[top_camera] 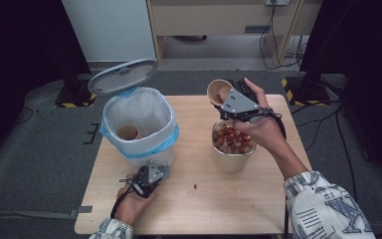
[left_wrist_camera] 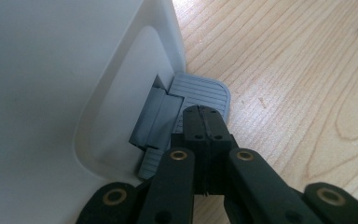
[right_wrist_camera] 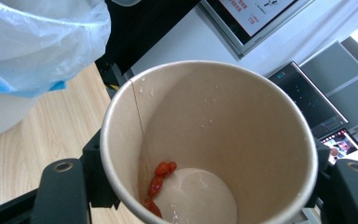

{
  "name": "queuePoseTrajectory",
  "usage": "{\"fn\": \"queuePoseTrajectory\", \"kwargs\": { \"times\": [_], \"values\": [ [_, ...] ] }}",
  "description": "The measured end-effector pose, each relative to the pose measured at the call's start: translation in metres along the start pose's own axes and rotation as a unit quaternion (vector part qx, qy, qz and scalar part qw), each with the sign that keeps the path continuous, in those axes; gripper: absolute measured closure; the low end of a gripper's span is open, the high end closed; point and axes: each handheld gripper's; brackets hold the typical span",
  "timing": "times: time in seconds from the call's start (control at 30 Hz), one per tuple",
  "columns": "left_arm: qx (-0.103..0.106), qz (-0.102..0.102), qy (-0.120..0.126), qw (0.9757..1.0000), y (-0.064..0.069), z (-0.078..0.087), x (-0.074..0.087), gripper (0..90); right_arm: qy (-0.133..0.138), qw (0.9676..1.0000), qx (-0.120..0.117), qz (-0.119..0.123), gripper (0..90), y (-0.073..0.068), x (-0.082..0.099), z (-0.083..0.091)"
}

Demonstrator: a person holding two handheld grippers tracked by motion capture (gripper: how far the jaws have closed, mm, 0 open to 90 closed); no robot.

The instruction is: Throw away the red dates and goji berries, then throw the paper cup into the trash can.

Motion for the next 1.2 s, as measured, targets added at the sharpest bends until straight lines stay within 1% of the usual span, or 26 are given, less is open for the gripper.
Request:
{"fn": "queuePoseTrajectory", "kwargs": {
  "times": [0.07, 0.33, 0.47, 0.53, 0.57, 0.63, 0.73, 0.77, 0.87, 0.9, 1.2],
  "values": [
    [0.0, 0.0, 0.0, 1.0, 0.0, 0.0, 0.0, 89.9, 0.003, 1.0, -0.001, -0.009, 29.9, 0.0, -0.001, -0.001],
    [0.0, 0.0, 0.0, 1.0, 0.0, 0.0, 0.0, 89.9, 0.008, 0.9997, -0.004, -0.023, 29.9, 0.0, -0.002, -0.002],
    [0.0, 0.0, 0.0, 1.0, 0.0, 0.0, 0.0, 89.9, 0.012, 0.999, -0.008, -0.041, 29.9, -0.001, -0.004, -0.004],
    [0.0, -0.001, 0.001, 1.0, 0.0, 0.0, 0.0, 89.9, 0.014, 0.9989, -0.008, -0.044, 29.9, -0.001, -0.005, -0.004],
    [-0.001, 0.0, 0.001, 1.0, 0.0, 0.0, 0.0, 89.9, 0.014, 0.9986, -0.01, -0.05, 29.9, -0.001, -0.005, -0.005],
    [0.0, -0.001, 0.001, 1.0, 0.0, 0.0, 0.0, 89.9, 0.014, 0.9985, -0.011, -0.052, 29.8, -0.001, -0.006, -0.005],
    [-0.001, 0.0, 0.001, 1.0, 0.0, 0.0, 0.0, 89.9, 0.016, 0.9977, -0.012, -0.066, 29.8, -0.001, -0.006, -0.006],
    [-0.001, 0.0, 0.001, 1.0, 0.0, 0.0, 0.0, 89.9, 0.016, 0.9977, -0.012, -0.066, 29.8, -0.001, -0.006, -0.006],
    [0.0, -0.001, 0.001, 1.0, 0.0, 0.0, 0.0, 89.9, 0.019, 0.9965, -0.015, -0.08, 29.8, 0.0, -0.007, -0.007],
    [0.0, 0.0, 0.001, 1.0, 0.0, 0.0, 0.0, 89.9, 0.023, 0.9956, -0.016, -0.09, 29.8, 0.001, -0.009, -0.008],
    [-0.001, 0.0, 0.001, 1.0, 0.0, 0.0, 0.0, 89.9, 0.026, 0.9933, -0.028, -0.109, 29.6, 0.0, -0.015, -0.012]
  ]
}}
Point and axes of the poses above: each handheld gripper's, and its own axes: z roughly backward along the jaws, x roughly out of its underside, y roughly to its right, and after that the axes turned 8 degrees about y, right-handed
